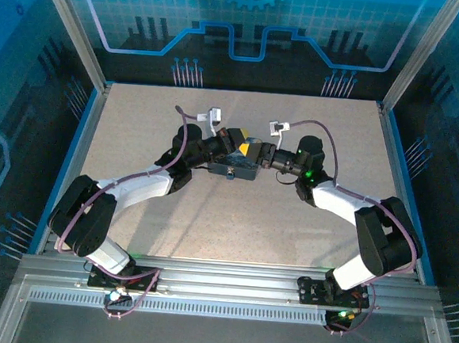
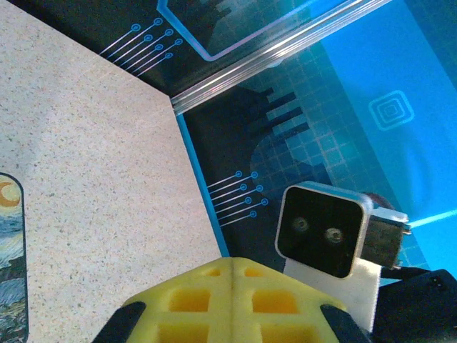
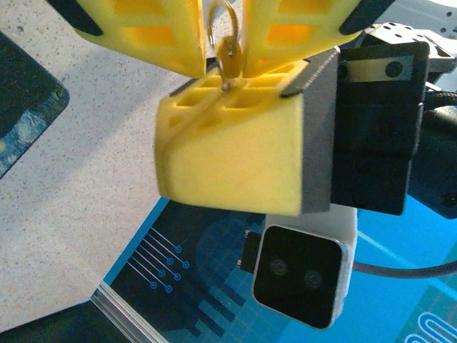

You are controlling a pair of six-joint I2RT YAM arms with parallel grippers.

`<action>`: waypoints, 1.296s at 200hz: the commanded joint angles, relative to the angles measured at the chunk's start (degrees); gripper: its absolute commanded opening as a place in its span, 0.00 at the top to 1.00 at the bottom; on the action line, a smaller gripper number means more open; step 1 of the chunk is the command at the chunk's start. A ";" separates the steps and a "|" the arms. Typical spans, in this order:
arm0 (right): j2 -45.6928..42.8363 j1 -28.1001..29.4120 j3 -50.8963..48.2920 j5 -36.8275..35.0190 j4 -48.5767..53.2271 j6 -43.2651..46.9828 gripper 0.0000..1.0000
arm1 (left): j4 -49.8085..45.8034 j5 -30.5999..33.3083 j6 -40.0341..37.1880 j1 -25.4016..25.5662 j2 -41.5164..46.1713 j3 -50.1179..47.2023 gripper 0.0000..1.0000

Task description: Unlock a padlock with a key

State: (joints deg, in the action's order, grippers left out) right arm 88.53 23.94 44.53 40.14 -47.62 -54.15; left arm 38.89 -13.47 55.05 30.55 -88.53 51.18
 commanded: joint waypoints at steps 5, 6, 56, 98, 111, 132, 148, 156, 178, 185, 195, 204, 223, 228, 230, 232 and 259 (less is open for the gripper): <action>-0.02 0.23 1.26 -0.46 0.90 0.94 0.92 | 1.38 1.25 -1.88 0.48 1.67 -0.90 1.00; -0.07 0.23 1.26 -0.53 1.01 1.05 0.92 | 1.33 1.26 -1.88 0.48 1.72 -0.90 1.00; -2.25 -1.95 0.28 -1.80 6.36 3.59 0.99 | -1.94 2.84 -4.80 0.08 5.05 -1.83 0.99; -3.83 -3.30 0.24 -2.29 10.06 5.69 1.00 | -3.03 3.15 -5.56 -0.45 6.57 -2.62 0.93; -4.22 -3.53 0.55 -2.49 12.28 7.12 1.00 | -3.42 3.13 -5.68 -0.78 7.00 -2.73 0.85; -4.74 -3.72 1.59 -3.16 17.80 10.98 1.00 | -4.61 3.15 -6.26 -1.42 7.79 -2.93 0.72; -4.72 -3.85 2.51 -3.51 22.05 14.29 1.00 | -5.91 2.94 -6.46 -2.29 8.35 -3.25 0.62; -4.53 -3.99 3.29 -3.73 24.65 16.16 1.00 | -6.93 2.95 -6.46 -2.83 8.70 -3.49 0.59; -3.18 -4.70 5.40 -4.00 30.90 20.69 1.00 | -11.28 2.68 -6.40 -4.64 9.17 -3.87 0.51; -2.49 -4.79 5.55 -4.29 33.62 22.23 1.00 | -12.91 2.46 -6.21 -5.32 9.18 -3.97 0.49; -1.52 -4.87 8.27 -4.93 36.79 24.06 1.00 | -15.34 2.01 -6.02 -6.25 8.99 -4.02 0.48; -0.64 -4.93 9.20 -5.43 38.80 25.36 1.00 | -16.72 1.53 -6.11 -6.71 8.80 -4.27 0.47; 1.86 -4.99 11.25 -5.96 41.73 26.86 1.00 | -21.03 0.94 -6.91 -6.99 8.26 -4.68 0.45; 2.59 -4.97 11.84 -6.14 42.42 27.23 1.00 | -22.40 0.79 -7.11 -6.99 8.08 -4.68 0.44; 2.69 -5.01 11.91 -6.18 42.51 27.24 1.00 | -22.91 0.77 -7.09 -6.99 7.99 -4.73 0.44; 3.09 -4.99 12.19 -6.25 42.85 27.38 1.00 | -23.36 0.74 -7.13 -6.99 7.91 -4.76 0.44; 6.10 -4.92 14.45 -8.24 45.90 28.46 1.00 | -28.29 1.83 -6.62 -7.00 6.93 -5.87 0.39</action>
State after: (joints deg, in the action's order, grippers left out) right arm 91.77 19.53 56.27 34.13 -8.38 -28.99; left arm 18.35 -11.49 49.32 23.62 -80.73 46.76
